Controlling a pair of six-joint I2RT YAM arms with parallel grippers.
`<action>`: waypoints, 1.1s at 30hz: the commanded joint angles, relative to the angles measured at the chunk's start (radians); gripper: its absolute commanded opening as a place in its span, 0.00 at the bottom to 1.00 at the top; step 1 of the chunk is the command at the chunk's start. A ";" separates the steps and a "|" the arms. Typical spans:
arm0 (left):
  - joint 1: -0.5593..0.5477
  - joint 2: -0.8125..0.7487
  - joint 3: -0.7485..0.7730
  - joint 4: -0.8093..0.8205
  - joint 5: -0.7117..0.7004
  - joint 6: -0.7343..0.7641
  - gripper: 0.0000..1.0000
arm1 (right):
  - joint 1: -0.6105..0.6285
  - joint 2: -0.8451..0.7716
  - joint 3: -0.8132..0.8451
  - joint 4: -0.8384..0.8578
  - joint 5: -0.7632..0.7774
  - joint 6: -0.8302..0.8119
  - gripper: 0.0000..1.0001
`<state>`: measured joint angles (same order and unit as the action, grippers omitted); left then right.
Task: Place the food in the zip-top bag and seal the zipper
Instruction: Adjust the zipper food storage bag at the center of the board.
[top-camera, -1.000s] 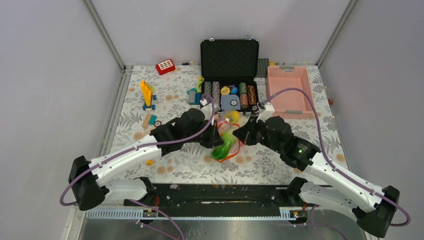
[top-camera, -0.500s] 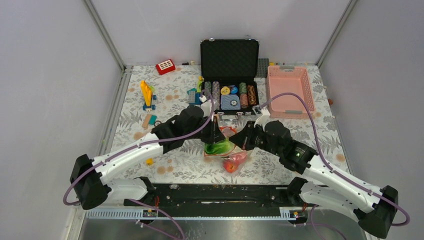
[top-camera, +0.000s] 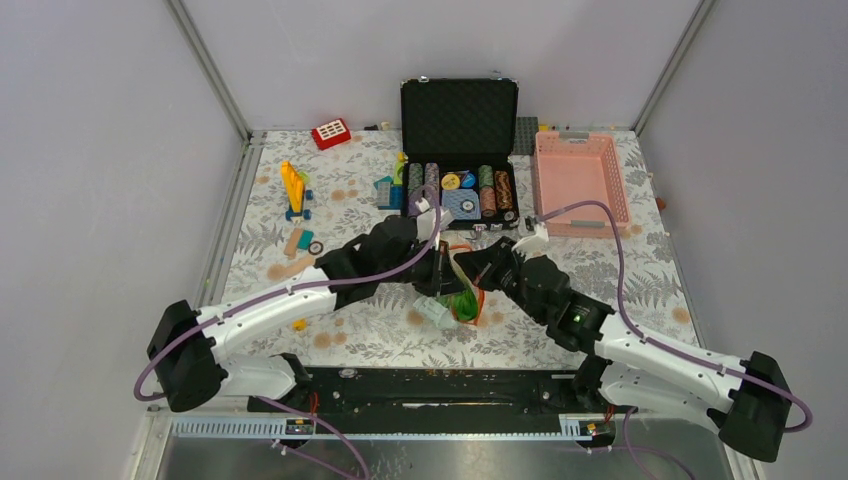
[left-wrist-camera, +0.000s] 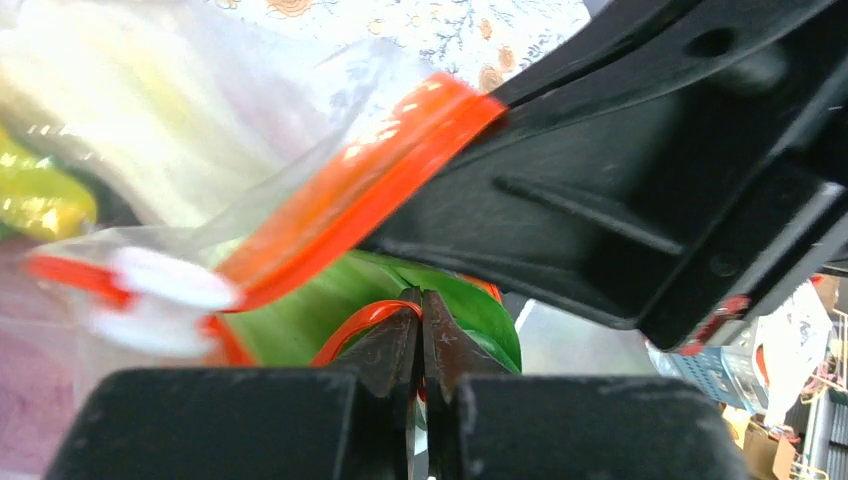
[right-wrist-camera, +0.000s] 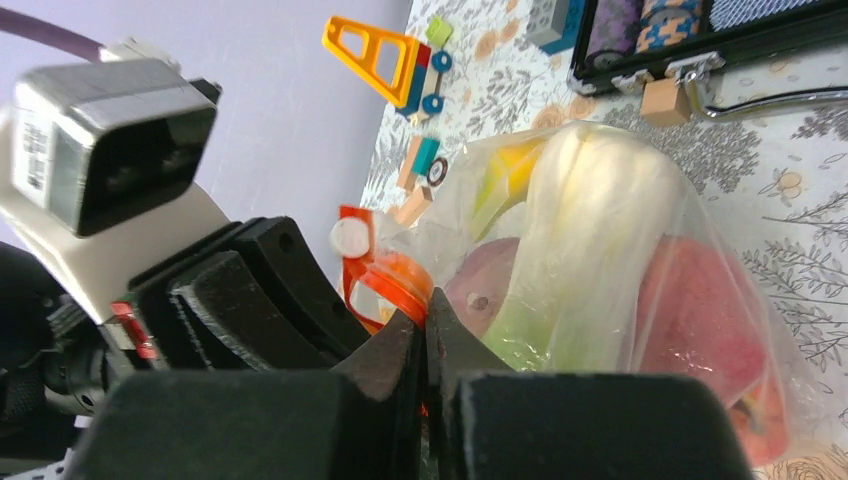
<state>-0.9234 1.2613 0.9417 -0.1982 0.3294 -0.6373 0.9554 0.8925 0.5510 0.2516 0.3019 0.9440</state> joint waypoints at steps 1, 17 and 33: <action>0.004 -0.036 0.040 -0.012 -0.132 0.026 0.00 | 0.023 -0.061 0.019 0.020 0.113 0.023 0.00; 0.004 -0.271 0.023 -0.302 -0.536 -0.005 0.99 | 0.023 -0.204 -0.053 -0.202 0.199 0.075 0.00; -0.001 -0.555 -0.378 -0.117 -0.419 -0.337 0.74 | 0.023 -0.237 -0.116 -0.120 0.228 0.183 0.00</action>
<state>-0.9218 0.7578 0.6334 -0.4717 -0.1699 -0.8715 0.9691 0.6636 0.4290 0.0673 0.4866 1.0901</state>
